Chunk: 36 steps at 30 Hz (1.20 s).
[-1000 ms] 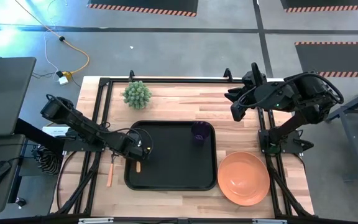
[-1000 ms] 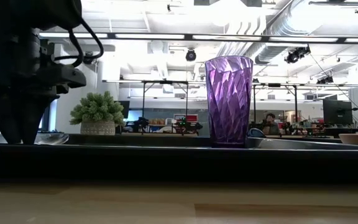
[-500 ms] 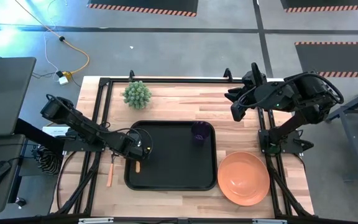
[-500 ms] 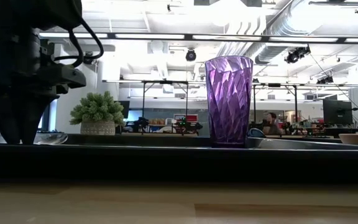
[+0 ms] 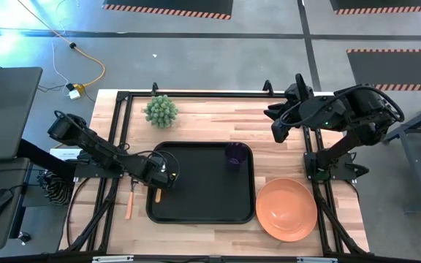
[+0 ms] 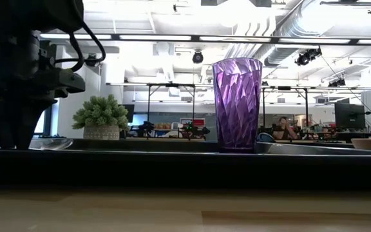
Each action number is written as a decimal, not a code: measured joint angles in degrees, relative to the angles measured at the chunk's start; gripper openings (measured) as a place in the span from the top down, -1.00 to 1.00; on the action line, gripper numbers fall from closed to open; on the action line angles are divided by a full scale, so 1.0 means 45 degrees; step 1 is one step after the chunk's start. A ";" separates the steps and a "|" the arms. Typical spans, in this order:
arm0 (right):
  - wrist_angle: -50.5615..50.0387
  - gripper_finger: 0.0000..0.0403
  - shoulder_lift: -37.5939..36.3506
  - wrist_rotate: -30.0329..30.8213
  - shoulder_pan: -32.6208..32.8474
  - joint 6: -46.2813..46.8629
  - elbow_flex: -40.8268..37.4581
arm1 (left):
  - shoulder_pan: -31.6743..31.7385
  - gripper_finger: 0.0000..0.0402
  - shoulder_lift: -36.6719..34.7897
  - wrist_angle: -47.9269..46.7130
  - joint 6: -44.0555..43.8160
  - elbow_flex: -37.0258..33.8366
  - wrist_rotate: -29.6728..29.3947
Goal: Pick and place plate/cup/fork/spoon on tray
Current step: Put the orange yellow on the left side of the black tray, then adjust the purple cup on the black tray
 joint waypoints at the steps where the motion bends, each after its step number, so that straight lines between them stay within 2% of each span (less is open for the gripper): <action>1: 0.0000 0.57 0.0000 -0.0001 0.0000 0.0000 0.0000 | 0.0000 0.58 0.0000 -0.0011 0.0004 0.0048 -0.0004; 19: 0.0000 0.57 0.0000 -0.0001 0.0000 0.0000 0.0000 | 0.0000 0.58 -0.0028 -0.0125 0.0247 0.0266 -0.0111; 27: 0.0000 0.57 0.0000 -0.0001 0.0000 0.0000 0.0000 | 0.0005 0.58 -0.0553 0.0020 0.0243 0.0266 -0.0954; 36: 0.0000 0.57 0.0000 -0.0001 0.0000 0.0194 0.0000 | 0.0000 0.58 -0.0495 0.2756 0.1148 0.0266 -0.1420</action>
